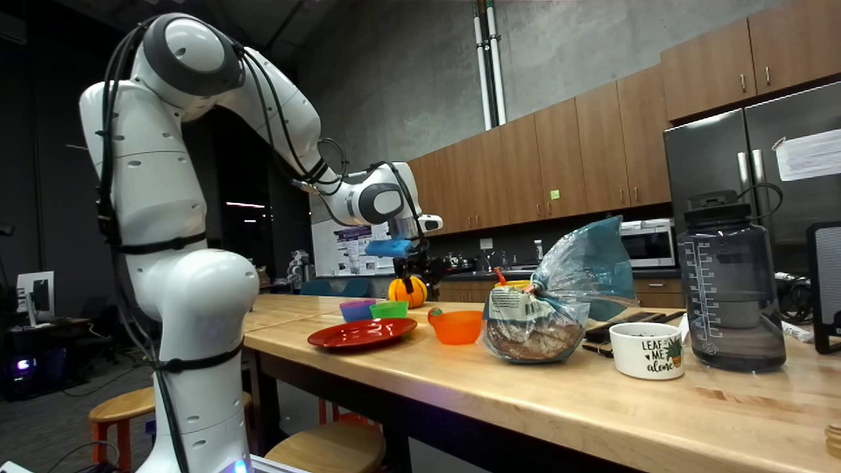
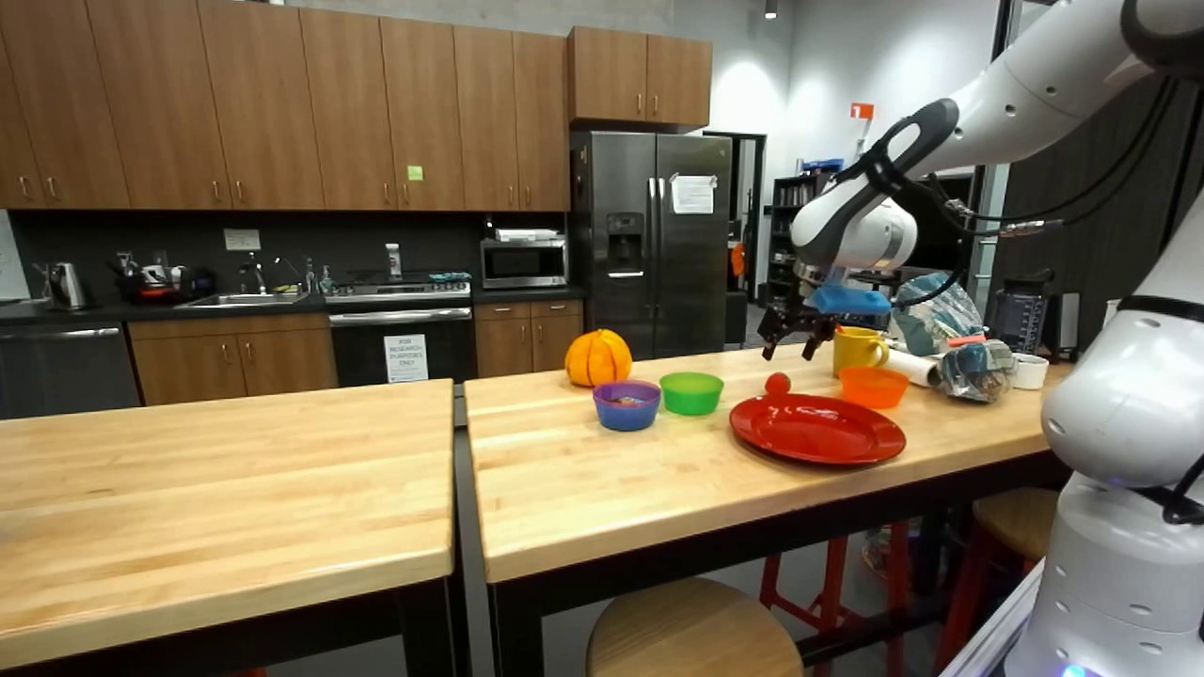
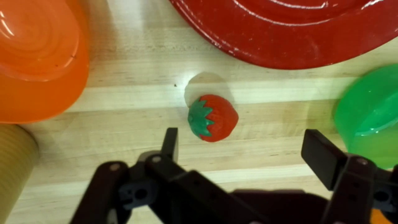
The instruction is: Remove the strawberry from the orange bowl
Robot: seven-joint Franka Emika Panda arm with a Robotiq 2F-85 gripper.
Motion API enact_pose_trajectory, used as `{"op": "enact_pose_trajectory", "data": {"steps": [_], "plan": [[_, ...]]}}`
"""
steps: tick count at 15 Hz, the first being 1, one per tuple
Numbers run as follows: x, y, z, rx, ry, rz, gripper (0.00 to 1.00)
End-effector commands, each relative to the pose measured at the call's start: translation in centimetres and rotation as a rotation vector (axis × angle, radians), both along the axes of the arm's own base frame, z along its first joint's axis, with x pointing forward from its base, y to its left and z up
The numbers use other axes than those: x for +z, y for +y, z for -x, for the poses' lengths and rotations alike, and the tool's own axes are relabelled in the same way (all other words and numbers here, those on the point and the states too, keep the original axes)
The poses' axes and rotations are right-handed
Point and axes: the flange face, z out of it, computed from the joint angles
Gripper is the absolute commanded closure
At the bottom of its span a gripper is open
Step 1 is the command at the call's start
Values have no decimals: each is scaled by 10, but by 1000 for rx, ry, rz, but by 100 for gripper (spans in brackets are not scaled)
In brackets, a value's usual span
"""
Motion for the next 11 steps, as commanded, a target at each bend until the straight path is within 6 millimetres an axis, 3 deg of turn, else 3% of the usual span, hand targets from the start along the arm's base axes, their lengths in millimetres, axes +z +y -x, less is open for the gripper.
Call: {"op": "enact_pose_trajectory", "data": {"steps": [1, 11], "plan": [[17, 18, 25, 74, 20, -24, 0], [42, 52, 66, 207, 83, -40, 0]]}}
